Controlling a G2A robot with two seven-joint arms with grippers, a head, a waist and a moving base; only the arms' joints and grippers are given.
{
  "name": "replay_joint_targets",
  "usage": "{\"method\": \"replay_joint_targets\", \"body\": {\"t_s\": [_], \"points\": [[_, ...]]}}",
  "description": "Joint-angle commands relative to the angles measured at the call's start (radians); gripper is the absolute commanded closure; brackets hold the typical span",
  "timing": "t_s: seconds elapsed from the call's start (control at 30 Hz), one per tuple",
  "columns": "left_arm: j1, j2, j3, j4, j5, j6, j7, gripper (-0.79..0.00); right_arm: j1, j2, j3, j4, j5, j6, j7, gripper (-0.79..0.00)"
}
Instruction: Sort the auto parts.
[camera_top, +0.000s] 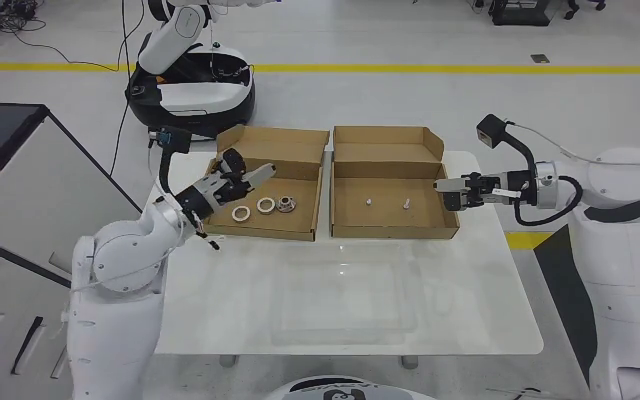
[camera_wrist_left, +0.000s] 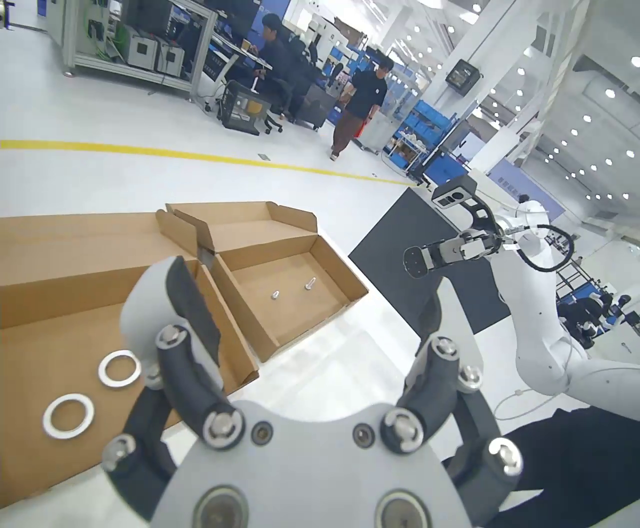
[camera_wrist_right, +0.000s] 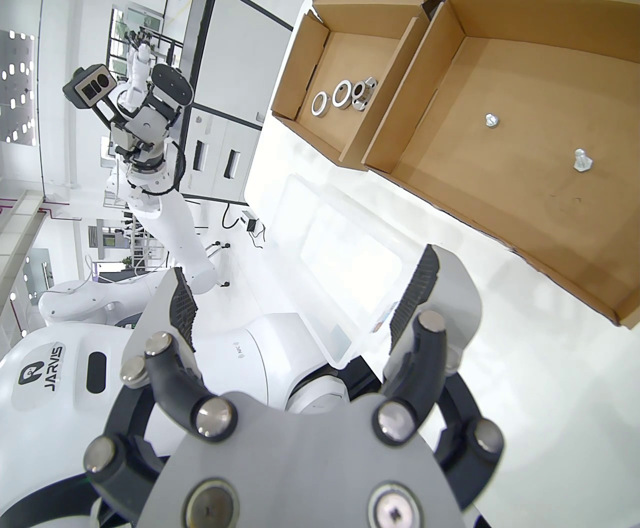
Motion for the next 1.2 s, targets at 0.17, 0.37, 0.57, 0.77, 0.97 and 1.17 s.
{"method": "replay_joint_targets", "body": {"t_s": [0.17, 0.37, 0.57, 0.77, 0.97, 1.17], "points": [[0.05, 0.009, -0.067, -0.042, -0.069, -0.019, -0.002, -0.785, 0.0, 0.0, 0.0, 0.0, 0.0, 0.0, 0.0, -0.784], [0.053, 0.009, -0.07, -0.045, -0.073, -0.022, -0.001, -0.785, 0.0, 0.0, 0.0, 0.0, 0.0, 0.0, 0.0, -0.785], [0.053, 0.009, -0.07, -0.045, -0.073, -0.022, -0.001, -0.785, 0.0, 0.0, 0.0, 0.0, 0.0, 0.0, 0.0, -0.785], [0.053, 0.009, -0.07, -0.045, -0.073, -0.022, -0.001, -0.785, 0.0, 0.0, 0.0, 0.0, 0.0, 0.0, 0.0, -0.784], [0.053, 0.009, -0.07, -0.045, -0.073, -0.022, -0.001, -0.785, 0.0, 0.0, 0.0, 0.0, 0.0, 0.0, 0.0, -0.784], [0.053, 0.009, -0.07, -0.045, -0.073, -0.022, -0.001, -0.785, 0.0, 0.0, 0.0, 0.0, 0.0, 0.0, 0.0, -0.784]]}}
